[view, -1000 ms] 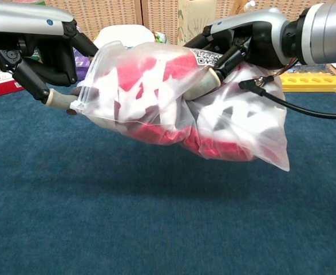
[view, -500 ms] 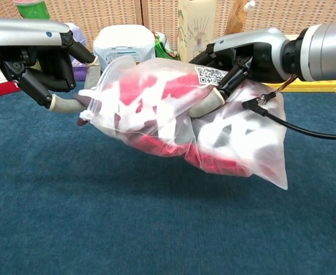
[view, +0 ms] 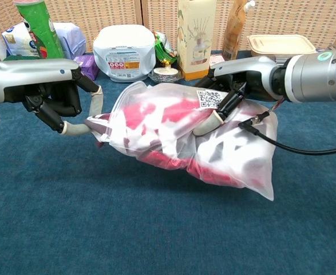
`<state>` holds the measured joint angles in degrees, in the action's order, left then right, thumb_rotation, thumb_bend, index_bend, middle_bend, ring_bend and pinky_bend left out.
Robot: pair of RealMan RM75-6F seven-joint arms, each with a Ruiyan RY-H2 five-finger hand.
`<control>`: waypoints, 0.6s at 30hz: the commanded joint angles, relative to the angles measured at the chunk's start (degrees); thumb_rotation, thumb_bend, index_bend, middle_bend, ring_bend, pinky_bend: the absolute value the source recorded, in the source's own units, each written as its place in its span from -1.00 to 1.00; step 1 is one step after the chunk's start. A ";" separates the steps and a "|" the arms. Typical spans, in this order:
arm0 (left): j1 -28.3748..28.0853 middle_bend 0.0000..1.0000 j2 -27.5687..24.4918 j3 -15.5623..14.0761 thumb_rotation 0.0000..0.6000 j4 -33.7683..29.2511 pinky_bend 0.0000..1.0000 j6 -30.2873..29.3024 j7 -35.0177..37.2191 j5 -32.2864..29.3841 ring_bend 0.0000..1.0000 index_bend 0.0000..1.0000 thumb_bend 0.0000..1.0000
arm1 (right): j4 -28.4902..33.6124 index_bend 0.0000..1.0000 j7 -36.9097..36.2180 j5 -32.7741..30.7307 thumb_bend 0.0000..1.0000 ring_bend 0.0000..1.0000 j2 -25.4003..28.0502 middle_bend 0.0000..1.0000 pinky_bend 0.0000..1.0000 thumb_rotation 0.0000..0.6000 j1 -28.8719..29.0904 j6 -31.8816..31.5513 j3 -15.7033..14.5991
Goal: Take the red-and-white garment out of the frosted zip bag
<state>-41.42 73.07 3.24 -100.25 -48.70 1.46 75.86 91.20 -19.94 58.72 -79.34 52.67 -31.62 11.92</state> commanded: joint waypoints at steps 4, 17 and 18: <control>-0.32 1.00 5.21 -0.40 1.00 5.06 1.00 1.20 -1.18 -1.95 1.00 0.38 0.35 | -3.73 0.14 1.63 -1.56 -0.41 0.46 -1.54 0.20 0.39 0.94 0.68 2.46 -1.67; -1.48 1.00 12.38 0.80 1.00 11.27 1.00 2.92 -4.47 -7.11 1.00 0.38 0.35 | -6.40 -0.86 2.41 -3.24 -0.72 -0.42 -1.93 -0.58 -0.46 0.95 -0.52 1.52 -1.39; -1.57 1.00 12.45 0.99 1.00 11.32 1.00 2.98 -4.72 -7.55 1.00 0.38 0.35 | -6.19 -0.87 2.56 -3.19 -0.73 -0.44 -1.64 -0.59 -0.48 0.94 -0.75 1.02 -1.24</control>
<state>-42.86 85.40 4.03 -89.03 -45.82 -2.99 68.67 84.73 -17.52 55.55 -81.32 52.21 -30.10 10.45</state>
